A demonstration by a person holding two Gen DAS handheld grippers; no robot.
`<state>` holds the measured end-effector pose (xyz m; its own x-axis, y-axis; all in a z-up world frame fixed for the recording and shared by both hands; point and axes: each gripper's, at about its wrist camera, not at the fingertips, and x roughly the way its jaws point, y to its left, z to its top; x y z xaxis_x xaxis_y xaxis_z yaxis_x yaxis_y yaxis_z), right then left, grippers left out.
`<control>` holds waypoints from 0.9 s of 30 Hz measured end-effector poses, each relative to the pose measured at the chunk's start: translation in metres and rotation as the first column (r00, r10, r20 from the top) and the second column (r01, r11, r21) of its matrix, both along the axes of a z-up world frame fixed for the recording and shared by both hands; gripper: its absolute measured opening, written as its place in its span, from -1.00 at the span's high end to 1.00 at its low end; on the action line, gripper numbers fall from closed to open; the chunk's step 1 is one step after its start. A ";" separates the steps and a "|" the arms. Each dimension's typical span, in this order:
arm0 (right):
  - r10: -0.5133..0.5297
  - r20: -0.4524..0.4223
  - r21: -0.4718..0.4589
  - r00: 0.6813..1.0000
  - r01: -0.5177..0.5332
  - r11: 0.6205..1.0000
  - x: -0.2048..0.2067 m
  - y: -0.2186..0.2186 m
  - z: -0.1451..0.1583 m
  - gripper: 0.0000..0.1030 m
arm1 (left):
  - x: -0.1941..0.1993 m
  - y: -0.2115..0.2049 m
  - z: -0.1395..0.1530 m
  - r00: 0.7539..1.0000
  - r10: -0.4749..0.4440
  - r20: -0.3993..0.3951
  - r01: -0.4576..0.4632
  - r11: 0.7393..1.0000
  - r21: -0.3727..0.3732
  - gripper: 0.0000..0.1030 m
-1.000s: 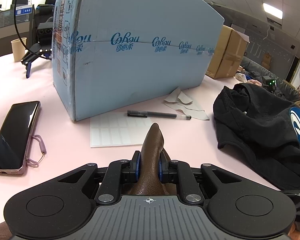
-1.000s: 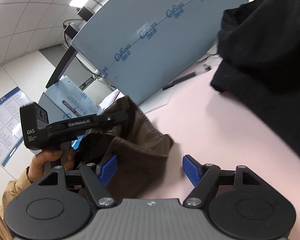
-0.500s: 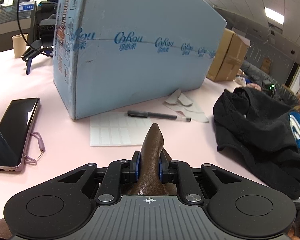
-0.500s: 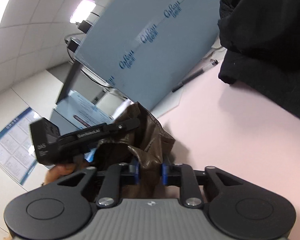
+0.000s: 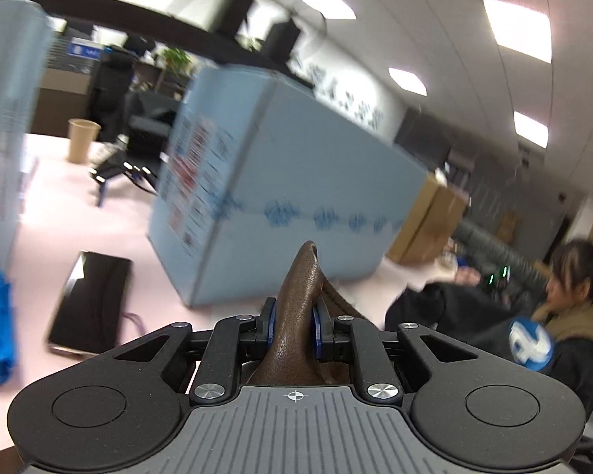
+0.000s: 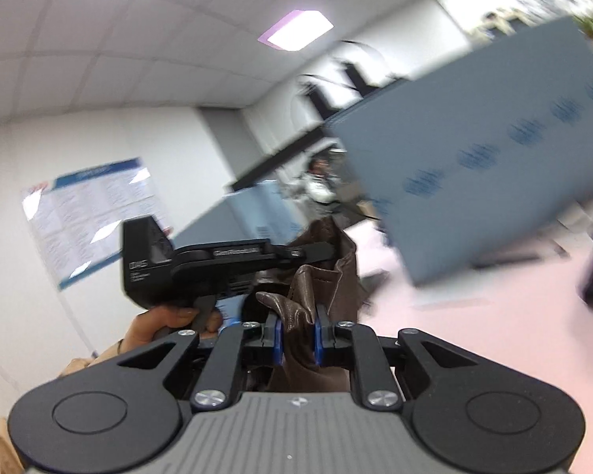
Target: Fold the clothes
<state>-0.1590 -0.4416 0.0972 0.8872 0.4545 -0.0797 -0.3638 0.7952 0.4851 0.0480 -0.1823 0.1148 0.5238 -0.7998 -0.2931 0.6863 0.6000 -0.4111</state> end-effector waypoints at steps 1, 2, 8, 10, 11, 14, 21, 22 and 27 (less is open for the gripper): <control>0.016 0.015 -0.020 1.000 -0.016 1.000 0.000 0.010 0.006 0.70 | -0.006 0.022 0.002 1.000 0.023 -0.001 -0.023 0.999 -0.035 0.69; 0.042 0.032 -0.054 0.999 -0.041 0.998 0.001 0.026 0.011 0.70 | -0.009 0.035 0.001 0.999 0.039 -0.003 -0.039 0.998 -0.053 0.69; 0.206 0.044 -0.189 0.977 -0.195 0.963 0.010 0.115 0.019 0.72 | -0.034 0.120 -0.013 0.988 0.153 -0.034 -0.156 0.981 -0.114 0.69; 0.246 0.036 -0.216 0.969 -0.233 0.948 0.012 0.139 0.017 0.72 | -0.041 0.146 -0.019 0.981 0.189 -0.053 -0.194 0.973 -0.126 0.69; 0.273 0.019 -0.237 0.962 -0.260 0.936 0.015 0.156 0.012 0.72 | -0.045 0.161 -0.025 0.975 0.211 -0.068 -0.218 0.968 -0.122 0.69; 0.315 -0.017 -0.333 0.949 -0.303 0.893 0.015 0.195 -0.001 0.72 | -0.049 0.183 -0.039 0.967 0.233 -0.108 -0.245 0.963 -0.114 0.69; 0.358 -0.082 -0.464 0.930 -0.354 0.812 0.012 0.245 -0.023 0.72 | -0.049 0.223 -0.067 0.941 0.271 -0.202 -0.302 0.943 -0.141 0.69; 0.368 -0.078 -0.477 0.926 -0.359 0.802 0.011 0.249 -0.021 0.72 | -0.048 0.226 -0.069 0.938 0.270 -0.217 -0.306 0.940 -0.153 0.69; 0.419 -0.081 -0.565 0.904 -0.388 0.728 0.004 0.278 -0.021 0.73 | -0.050 0.241 -0.085 0.918 0.294 -0.266 -0.335 0.934 -0.124 0.67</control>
